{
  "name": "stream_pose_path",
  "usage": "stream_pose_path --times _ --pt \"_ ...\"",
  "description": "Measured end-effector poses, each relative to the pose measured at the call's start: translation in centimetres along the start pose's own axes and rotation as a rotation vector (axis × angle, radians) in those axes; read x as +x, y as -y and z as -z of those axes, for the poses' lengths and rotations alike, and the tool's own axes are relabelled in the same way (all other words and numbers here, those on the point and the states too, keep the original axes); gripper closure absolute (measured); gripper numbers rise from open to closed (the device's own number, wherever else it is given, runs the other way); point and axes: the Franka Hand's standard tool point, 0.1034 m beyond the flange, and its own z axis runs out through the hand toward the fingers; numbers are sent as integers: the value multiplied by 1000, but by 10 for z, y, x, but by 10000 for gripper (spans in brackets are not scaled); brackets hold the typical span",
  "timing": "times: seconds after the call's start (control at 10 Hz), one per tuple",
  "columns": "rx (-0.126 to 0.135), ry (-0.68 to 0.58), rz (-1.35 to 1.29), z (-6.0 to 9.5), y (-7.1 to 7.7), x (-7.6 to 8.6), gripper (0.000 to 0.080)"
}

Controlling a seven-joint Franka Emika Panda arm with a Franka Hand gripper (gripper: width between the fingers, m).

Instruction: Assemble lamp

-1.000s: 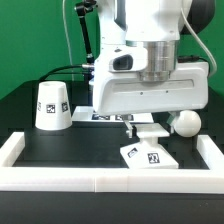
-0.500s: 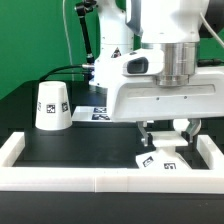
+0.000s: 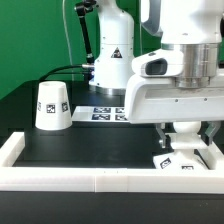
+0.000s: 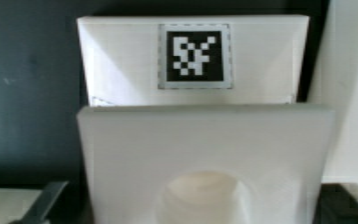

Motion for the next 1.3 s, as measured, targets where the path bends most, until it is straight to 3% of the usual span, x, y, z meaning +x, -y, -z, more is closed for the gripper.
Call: stream_pose_path --times 0.4,0.6,0.9,1.1,1.3 --pt "-4 3 8 1 0 0 263" --pt "-5 -4 12 5 -3 2 126" --pt "-5 -16 26 18 -5 0 101" --pt "-6 -14 30 32 -5 -15 101" --pt "-7 -4 37 41 -4 -43 101"
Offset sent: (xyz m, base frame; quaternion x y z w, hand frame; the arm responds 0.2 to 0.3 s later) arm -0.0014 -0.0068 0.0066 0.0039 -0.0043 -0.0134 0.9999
